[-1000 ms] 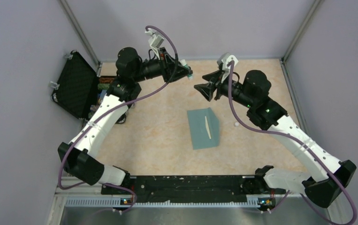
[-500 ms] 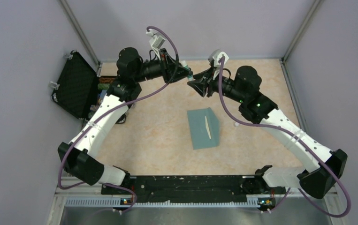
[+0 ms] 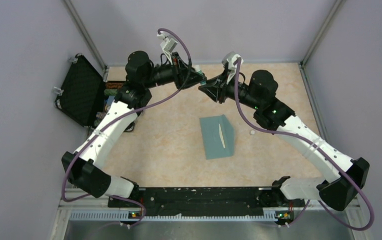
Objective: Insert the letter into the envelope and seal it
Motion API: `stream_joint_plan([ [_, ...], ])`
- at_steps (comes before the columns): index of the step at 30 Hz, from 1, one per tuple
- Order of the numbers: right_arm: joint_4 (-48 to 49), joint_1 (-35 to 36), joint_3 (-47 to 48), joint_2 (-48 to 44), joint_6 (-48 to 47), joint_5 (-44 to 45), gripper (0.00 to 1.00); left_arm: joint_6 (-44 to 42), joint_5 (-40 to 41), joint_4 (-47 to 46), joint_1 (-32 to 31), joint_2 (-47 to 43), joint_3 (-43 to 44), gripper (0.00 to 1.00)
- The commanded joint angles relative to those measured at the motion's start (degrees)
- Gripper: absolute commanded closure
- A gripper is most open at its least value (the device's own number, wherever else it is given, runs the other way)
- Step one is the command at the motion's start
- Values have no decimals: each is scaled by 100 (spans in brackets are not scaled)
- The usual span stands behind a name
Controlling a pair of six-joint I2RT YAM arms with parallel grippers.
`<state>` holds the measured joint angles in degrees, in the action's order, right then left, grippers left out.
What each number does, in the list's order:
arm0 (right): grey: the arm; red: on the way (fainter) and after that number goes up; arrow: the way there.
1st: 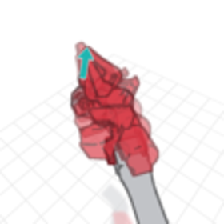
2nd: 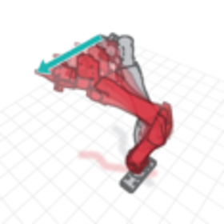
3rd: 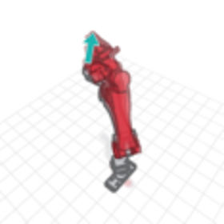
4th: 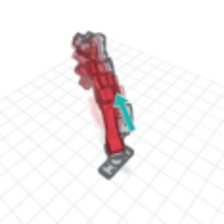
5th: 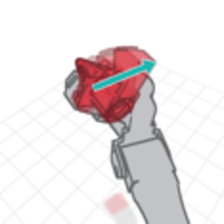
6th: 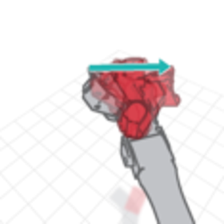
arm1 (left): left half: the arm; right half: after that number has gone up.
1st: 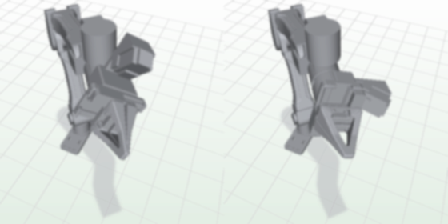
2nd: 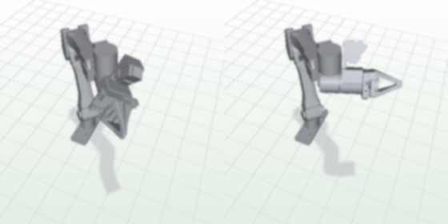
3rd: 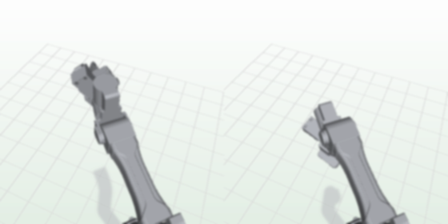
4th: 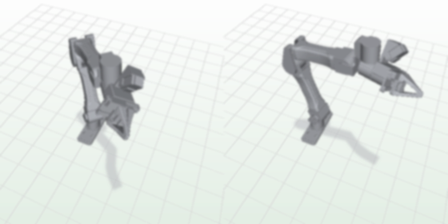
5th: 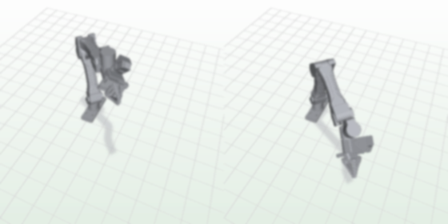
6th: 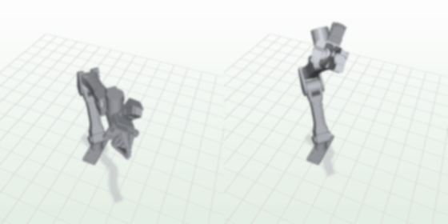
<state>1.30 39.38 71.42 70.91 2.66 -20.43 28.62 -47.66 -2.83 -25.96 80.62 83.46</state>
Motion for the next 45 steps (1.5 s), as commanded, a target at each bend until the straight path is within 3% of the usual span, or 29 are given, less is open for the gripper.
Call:
stream_joint_plan([
  [1, 488, 242, 400, 97, 221, -386, 93, 81, 251, -270, -161, 30, 180, 100],
  [21, 551, 231, 446, 184, 615, -297, 91, 139, 738, -430, -183, 161, 5, 100],
  [25, 470, 237, 369, 141, 599, -251, 85, 187, 843, -485, -183, 208, -30, 99],
  [27, 387, 231, 343, 99, 571, -255, 74, 185, 874, -490, -182, 199, -32, 99],
  [30, 314, 233, 286, 34, 567, -474, 67, 222, 886, -545, -186, 174, -68, 99],
  [34, 313, 236, 253, 54, 645, -828, 66, 335, 833, -655, -185, 223, -123, 100],
  [37, 97, 224, 346, 53, 515, -577, 65, 363, 803, -699, -178, 275, -75, 100],
  [45, -443, -181, -212, -609, 235, -41, 50, -108, 797, -597, -168, -86, -75, 100],
])
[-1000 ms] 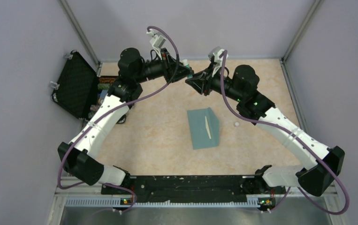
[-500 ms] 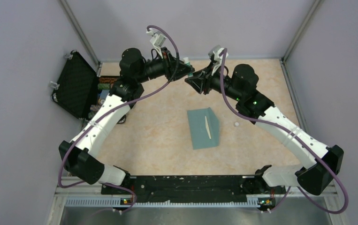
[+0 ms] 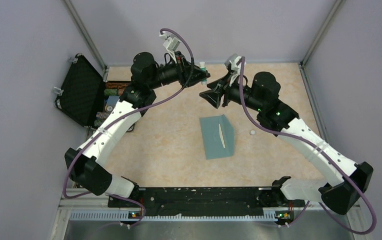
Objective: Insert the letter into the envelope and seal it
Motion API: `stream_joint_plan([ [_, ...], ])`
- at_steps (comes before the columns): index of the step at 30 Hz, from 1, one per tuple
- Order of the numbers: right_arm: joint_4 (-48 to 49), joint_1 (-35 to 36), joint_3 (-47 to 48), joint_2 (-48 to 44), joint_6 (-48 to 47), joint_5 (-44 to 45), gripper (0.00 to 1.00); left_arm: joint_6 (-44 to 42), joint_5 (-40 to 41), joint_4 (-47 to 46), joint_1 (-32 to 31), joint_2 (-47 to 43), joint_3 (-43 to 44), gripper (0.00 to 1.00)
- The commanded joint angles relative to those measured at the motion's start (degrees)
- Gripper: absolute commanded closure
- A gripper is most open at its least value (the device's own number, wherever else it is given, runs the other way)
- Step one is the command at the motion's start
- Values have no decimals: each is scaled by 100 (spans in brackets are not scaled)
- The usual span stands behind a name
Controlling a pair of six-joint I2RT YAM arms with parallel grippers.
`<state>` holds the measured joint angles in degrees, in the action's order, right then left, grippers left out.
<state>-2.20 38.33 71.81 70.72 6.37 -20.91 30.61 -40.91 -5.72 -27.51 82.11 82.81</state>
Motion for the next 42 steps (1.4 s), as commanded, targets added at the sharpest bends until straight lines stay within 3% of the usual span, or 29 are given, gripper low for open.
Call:
stream_joint_plan([
  [1, -22, -72, -346, -656, -87, 76, 48, -336, 158, -270, -11, -276, -6, 100],
  [12, 862, -46, -84, -179, 345, -177, 48, -462, 758, -37, -30, -380, 185, 100],
  [29, 1447, -14, 328, 415, 518, 312, 65, -266, 1110, 181, -28, -397, 223, 100],
  [33, 1335, 16, 365, 427, 339, 645, 55, -270, 1106, 185, -35, -405, 210, 100],
  [37, 1247, 17, 425, 477, 242, 882, 53, -270, 1118, 176, -27, -406, 210, 100],
  [42, 1324, 15, 412, 495, 285, 624, 63, -234, 1108, 159, -33, -393, 201, 100],
])
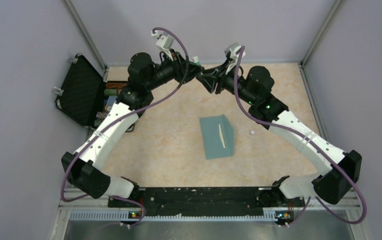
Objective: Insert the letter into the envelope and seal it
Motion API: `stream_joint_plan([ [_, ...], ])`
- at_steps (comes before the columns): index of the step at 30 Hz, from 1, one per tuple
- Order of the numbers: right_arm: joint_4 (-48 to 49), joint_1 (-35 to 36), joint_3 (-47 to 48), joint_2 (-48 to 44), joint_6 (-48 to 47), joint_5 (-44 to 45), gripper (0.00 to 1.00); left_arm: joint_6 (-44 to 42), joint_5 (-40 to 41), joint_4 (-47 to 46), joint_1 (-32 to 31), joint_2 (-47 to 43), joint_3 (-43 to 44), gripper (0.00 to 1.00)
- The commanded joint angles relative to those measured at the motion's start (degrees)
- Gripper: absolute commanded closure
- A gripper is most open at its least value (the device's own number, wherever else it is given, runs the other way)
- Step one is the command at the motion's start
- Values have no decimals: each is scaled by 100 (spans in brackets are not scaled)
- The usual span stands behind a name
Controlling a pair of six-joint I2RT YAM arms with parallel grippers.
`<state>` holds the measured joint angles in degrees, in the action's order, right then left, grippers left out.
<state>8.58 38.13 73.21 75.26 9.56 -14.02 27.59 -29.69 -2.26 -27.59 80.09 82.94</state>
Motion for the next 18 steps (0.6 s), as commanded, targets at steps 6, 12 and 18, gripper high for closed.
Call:
stream_joint_plan([
  [6, 64, 55, 294, 86, -23, -198, 53, 84, 8, -190, -24, -219, 205, 100],
  [12, 91, 68, 285, 162, 53, -247, 57, 89, 1, -175, -18, -231, 192, 100],
  [18, 191, 76, 307, 227, 81, -258, 79, 79, -5, -152, -33, -249, 188, 100],
])
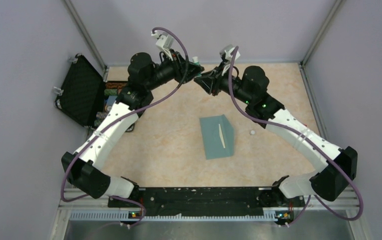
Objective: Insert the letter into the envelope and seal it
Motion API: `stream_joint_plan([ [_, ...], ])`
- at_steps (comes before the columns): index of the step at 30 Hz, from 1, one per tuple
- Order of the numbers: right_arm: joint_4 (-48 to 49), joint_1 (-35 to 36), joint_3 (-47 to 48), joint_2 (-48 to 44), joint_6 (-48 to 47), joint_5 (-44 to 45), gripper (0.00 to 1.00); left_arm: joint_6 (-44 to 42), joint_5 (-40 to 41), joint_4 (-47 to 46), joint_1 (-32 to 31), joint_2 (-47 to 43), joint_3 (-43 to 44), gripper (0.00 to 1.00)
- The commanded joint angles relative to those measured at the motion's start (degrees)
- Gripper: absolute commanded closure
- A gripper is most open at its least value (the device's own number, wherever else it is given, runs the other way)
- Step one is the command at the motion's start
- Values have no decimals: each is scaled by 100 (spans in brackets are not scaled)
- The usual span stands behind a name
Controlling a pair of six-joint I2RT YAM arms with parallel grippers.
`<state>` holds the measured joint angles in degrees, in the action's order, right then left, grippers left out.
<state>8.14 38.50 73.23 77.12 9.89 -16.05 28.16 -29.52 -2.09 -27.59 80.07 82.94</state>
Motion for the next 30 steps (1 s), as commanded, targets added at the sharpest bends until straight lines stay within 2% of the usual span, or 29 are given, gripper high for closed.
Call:
stream_joint_plan([
  [1, 251, 35, 301, 38, 48, -62, 84, 23, -20, -169, -27, -247, 188, 100],
  [3, 289, 38, 305, 33, 17, -137, 99, 23, -50, -169, -25, -244, 181, 100],
  [6, 241, -47, 318, -90, -87, -613, 100, -3, -228, -216, -15, -238, 163, 100],
  [8, 412, -320, 123, -310, 95, -1583, 100, -12, -748, -407, 58, -206, 149, 100],
  [10, 726, -637, -63, -456, 524, -2683, 100, 146, -1670, -664, 123, -86, 179, 100],
  [13, 1401, -960, -146, -352, 1550, -4651, 100, 559, -2904, -1017, 135, 63, 233, 100],
  [14, 1651, -983, -128, -270, 1886, -5202, 100, 631, -3055, -1032, 139, 84, 240, 100],
  [15, 1866, -982, -134, -204, 2156, -5574, 100, 613, -3133, -1002, 140, 102, 249, 100],
  [17, 1979, -983, -205, -178, 2289, -5770, 97, 486, -3236, -903, 137, 107, 268, 100],
  [19, 1881, -1012, -307, -277, 2064, -5524, 88, 362, -3089, -774, 138, 108, 297, 100],
  [21, 1471, -1025, -286, -397, 1620, -5015, 75, 209, -2794, -640, 136, 65, 313, 100],
  [23, 437, -1026, -167, -541, 863, -4150, 59, 4, -2286, -448, 134, 14, 351, 100],
  [24, -200, -991, -96, -646, 442, -3399, 48, -126, -1884, -267, 116, -31, 381, 100],
  [26, -1339, -552, -76, -957, -529, -1017, 43, -236, -1066, -82, 67, -159, 418, 100],
  [27, -1337, -309, -279, -1141, -866, 19, 41, -354, -642, 76, 5, -230, 465, 100],
  [28, -1090, -196, -612, -1301, -1157, 606, 38, -374, -312, 115, -63, -283, 488, 100],
  [30, -539, -130, -883, -1419, -1148, 715, 40, -366, 127, 177, -218, -306, 535, 100],
])
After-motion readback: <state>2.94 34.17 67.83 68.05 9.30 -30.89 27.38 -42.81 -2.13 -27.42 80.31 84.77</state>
